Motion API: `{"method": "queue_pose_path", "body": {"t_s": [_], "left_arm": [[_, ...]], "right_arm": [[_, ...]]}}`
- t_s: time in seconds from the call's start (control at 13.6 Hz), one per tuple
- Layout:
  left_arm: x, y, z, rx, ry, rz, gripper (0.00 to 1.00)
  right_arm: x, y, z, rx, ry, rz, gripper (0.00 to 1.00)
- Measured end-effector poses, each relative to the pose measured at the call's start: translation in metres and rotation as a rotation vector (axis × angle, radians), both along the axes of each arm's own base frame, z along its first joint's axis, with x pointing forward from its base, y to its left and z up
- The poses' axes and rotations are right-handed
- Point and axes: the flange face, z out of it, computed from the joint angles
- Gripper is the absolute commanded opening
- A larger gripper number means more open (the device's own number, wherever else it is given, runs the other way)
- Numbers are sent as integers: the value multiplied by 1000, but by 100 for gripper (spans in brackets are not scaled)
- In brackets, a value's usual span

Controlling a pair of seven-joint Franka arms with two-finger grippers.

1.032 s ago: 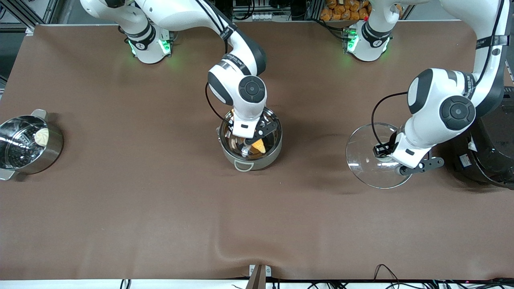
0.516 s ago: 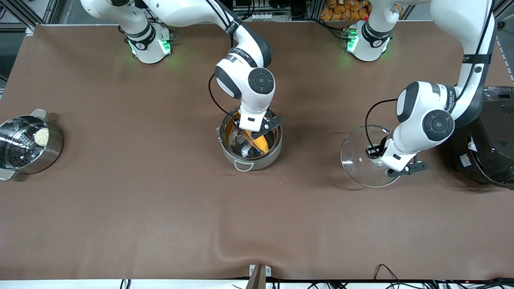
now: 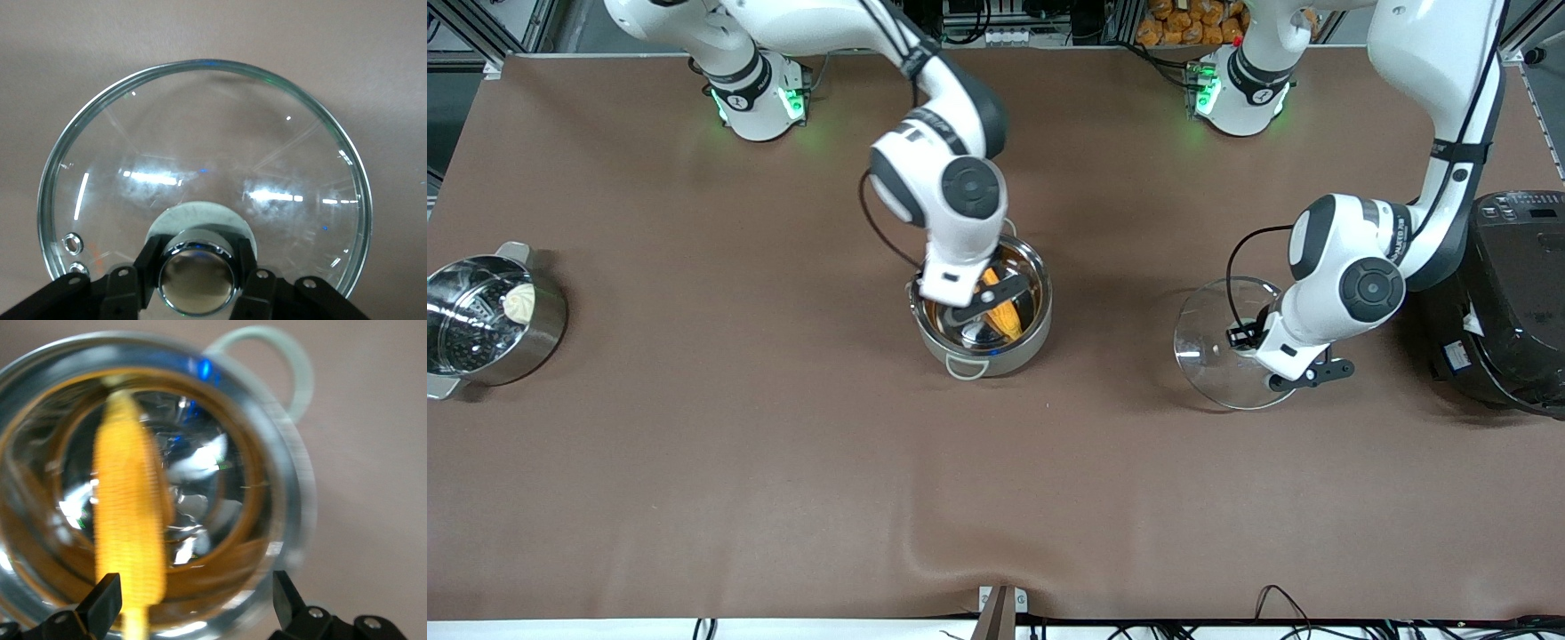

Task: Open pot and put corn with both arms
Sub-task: 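Open the right gripper to release the corn inside the pot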

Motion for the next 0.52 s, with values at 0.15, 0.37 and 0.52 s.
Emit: {"method": "queue_pose_path", "body": {"t_s": [0.15,0.37,0.52], "left_arm": [[-3,-2,-10,1,14,-4,0],[-9,-5,-26,-4,11,-11,0],[-12,-5,-32,-9,-5,-12,0]], "right_arm": [[30,-42,16,2,-3,-70,100],[70,-116,32,-2,18,-136,100],[93,-169,47,6,21,-177,100]]}}
